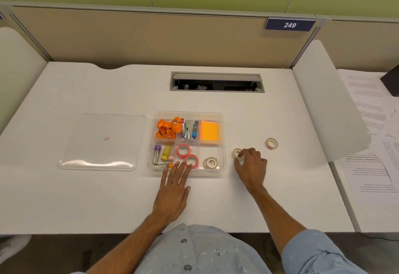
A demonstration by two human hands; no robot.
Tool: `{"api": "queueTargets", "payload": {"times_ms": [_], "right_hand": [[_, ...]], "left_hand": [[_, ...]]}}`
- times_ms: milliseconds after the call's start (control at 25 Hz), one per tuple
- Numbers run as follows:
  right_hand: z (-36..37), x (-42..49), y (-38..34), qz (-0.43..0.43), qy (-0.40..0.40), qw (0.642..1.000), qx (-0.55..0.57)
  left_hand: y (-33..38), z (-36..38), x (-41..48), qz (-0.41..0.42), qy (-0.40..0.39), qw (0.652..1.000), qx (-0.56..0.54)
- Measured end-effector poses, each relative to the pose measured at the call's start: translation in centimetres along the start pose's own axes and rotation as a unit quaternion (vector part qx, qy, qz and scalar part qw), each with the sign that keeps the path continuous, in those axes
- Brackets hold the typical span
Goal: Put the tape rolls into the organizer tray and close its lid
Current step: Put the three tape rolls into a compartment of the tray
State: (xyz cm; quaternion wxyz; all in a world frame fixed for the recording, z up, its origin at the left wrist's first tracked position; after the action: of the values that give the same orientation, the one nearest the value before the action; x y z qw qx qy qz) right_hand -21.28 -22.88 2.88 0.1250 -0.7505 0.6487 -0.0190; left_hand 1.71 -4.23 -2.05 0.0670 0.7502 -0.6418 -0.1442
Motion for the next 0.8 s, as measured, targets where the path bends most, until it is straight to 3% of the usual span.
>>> {"api": "queueTargets", "payload": {"times_ms": [120, 240, 480, 640, 800], "right_hand": [[-0.4, -1.0, -0.3, 0.008, 0.047, 0.996, 0.073], [-0.9, -1.8, -1.4, -0.049, 0.069, 0.991, 0.105], [-0.6, -2.1, -4.6, -0.159, 0.021, 0.987, 0.023], [0.2, -2.7, -4.7, -0.16, 0.003, 0.987, 0.005], [-0.4, -2.5, -3.2, -0.118, 0.046, 0.991, 0.054]], "left_hand": [[0.2, -0.2, -0.1, 0.005, 0.008, 1.0, -0.009], [0.3, -0.2, -0.1, 0.005, 0.008, 1.0, -0.017], [0.3, -0.2, 0.0, 0.007, 0.003, 1.0, -0.022], [0.1, -0.2, -0.1, 0.006, -0.002, 1.0, -0.015], [0.2, -0.4, -0.1, 0.013, 0.002, 1.0, -0.014]]}}
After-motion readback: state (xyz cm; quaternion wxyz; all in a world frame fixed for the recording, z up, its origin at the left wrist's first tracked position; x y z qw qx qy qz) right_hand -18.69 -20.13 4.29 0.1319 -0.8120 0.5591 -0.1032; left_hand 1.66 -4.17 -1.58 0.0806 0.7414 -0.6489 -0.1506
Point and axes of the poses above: each hand's wrist, its own x-axis towards the middle knuckle, its own z-axis out of the palm, y = z × x, the point moved 4 cm from there along x, towards the middle knuckle, and after that the axes turned 3 degrees about -x, right-handed, at the moved point
